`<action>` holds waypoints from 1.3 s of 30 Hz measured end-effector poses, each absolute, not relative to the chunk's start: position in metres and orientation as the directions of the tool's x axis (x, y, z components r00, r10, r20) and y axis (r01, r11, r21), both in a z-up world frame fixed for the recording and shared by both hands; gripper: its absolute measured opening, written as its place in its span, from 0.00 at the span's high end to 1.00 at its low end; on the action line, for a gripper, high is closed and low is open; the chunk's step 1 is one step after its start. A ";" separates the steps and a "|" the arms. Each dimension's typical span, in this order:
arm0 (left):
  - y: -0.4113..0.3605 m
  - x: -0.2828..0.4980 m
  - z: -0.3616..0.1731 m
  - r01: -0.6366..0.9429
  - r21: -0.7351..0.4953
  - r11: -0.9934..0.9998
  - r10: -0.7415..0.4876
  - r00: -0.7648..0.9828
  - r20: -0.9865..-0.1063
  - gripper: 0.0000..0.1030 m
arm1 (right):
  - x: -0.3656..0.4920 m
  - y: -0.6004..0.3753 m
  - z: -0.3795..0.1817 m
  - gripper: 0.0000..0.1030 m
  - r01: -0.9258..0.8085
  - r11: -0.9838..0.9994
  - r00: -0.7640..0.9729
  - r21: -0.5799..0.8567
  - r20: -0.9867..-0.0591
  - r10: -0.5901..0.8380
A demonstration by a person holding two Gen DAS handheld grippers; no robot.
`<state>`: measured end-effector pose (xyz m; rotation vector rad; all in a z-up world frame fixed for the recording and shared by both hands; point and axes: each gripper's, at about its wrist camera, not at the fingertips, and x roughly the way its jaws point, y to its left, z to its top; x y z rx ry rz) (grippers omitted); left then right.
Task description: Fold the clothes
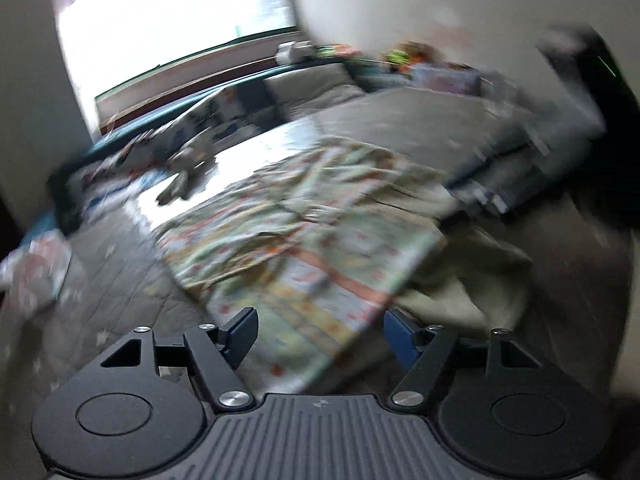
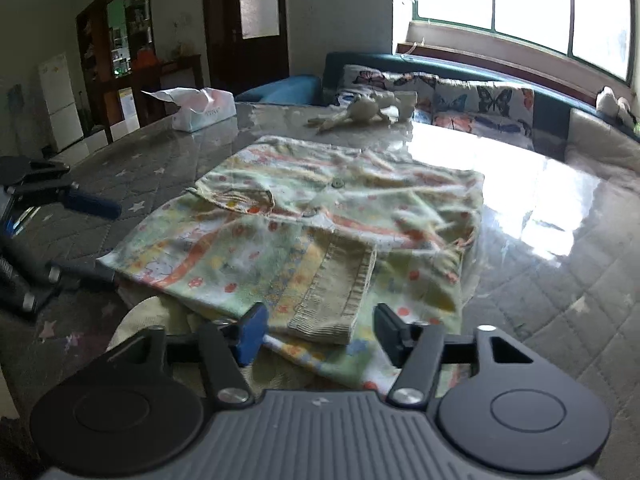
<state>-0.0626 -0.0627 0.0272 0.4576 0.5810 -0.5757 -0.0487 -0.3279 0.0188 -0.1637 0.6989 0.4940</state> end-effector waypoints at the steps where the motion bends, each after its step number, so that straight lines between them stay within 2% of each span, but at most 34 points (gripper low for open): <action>1: -0.067 -0.069 0.024 0.638 0.278 0.718 -0.377 0.692 -0.615 0.30 | -0.052 -0.329 0.022 0.26 -0.493 0.870 0.662 0.002 -0.648 0.377; 4: -0.079 -0.084 0.014 0.676 0.368 0.639 -0.392 0.697 -0.600 0.30 | -0.063 -0.331 0.026 0.23 -0.508 0.859 0.675 -0.053 -0.645 0.359; 6: -0.087 -0.087 0.009 0.694 0.388 0.606 -0.411 0.691 -0.595 0.30 | -0.068 -0.333 0.026 0.20 -0.513 0.855 0.675 -0.077 -0.651 0.347; 10: -0.103 -0.091 0.001 0.721 0.419 0.552 -0.457 0.682 -0.572 0.32 | -0.076 -0.337 0.026 0.20 -0.522 0.844 0.675 -0.122 -0.664 0.321; 13: -0.111 -0.091 -0.002 0.737 0.425 0.525 -0.491 0.671 -0.556 0.48 | -0.083 -0.341 0.025 0.19 -0.533 0.831 0.676 -0.160 -0.672 0.304; 15: -0.111 -0.086 -0.001 0.746 0.392 0.538 -0.511 0.659 -0.552 0.71 | -0.087 -0.344 0.022 0.19 -0.544 0.819 0.671 -0.183 -0.681 0.294; 17: -0.110 -0.080 0.002 0.746 0.354 0.564 -0.523 0.654 -0.546 0.84 | -0.091 -0.344 0.018 0.19 -0.558 0.803 0.667 -0.208 -0.688 0.285; 18: -0.109 -0.076 0.004 0.745 0.334 0.578 -0.528 0.653 -0.543 0.87 | -0.093 -0.344 0.017 0.19 -0.566 0.795 0.665 -0.220 -0.692 0.282; 21: -0.105 -0.063 0.015 0.731 0.273 0.625 -0.534 0.656 -0.534 0.90 | -0.097 -0.338 0.012 0.19 -0.590 0.770 0.666 -0.244 -0.687 0.292; 31: -0.087 -0.012 0.053 0.650 0.057 0.758 -0.534 0.668 -0.519 0.92 | -0.080 -0.306 0.010 0.19 -0.653 0.718 0.674 -0.242 -0.618 0.405; 39: -0.077 0.021 0.051 0.617 -0.057 0.785 -0.538 0.632 -0.558 0.92 | -0.076 -0.306 0.012 0.19 -0.652 0.723 0.676 -0.228 -0.605 0.420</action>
